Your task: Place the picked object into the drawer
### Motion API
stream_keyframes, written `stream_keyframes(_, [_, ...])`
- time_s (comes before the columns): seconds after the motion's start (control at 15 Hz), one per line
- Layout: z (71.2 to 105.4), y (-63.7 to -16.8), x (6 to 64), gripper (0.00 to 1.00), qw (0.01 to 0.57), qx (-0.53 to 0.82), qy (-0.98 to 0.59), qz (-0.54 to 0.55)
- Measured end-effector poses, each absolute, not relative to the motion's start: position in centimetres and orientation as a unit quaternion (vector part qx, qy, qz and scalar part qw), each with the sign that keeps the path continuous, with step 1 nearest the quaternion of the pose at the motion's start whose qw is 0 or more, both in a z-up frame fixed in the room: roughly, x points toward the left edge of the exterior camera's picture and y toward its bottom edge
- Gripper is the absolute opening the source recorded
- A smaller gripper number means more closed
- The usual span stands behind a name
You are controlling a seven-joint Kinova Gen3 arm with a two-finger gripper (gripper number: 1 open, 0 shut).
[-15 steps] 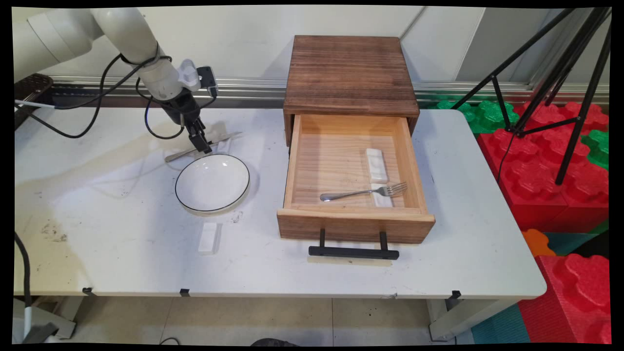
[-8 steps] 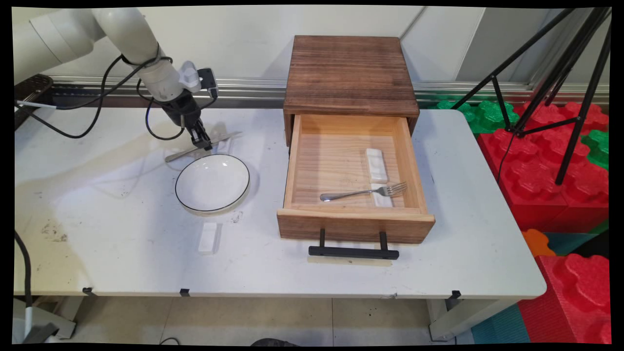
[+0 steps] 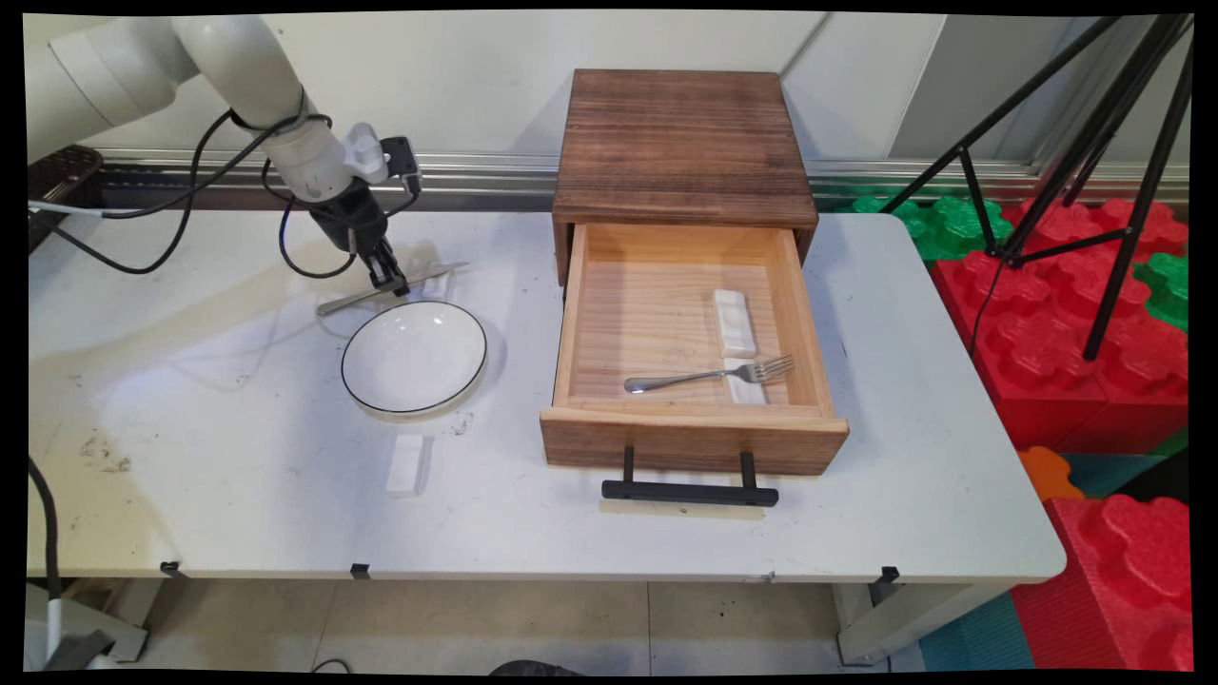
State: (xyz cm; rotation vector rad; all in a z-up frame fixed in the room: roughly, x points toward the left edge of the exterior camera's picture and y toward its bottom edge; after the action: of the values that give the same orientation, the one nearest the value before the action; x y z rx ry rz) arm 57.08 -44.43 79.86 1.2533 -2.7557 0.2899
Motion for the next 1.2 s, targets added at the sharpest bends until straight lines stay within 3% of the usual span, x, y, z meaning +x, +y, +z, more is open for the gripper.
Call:
stream_keyframes(0.6, [84.8,-42.0,55.8,0.0,0.055,0.473,-0.864,0.161])
stream_keyframes(1.2, [93.0,-40.8,49.2,0.0,0.096,0.453,-0.858,0.221])
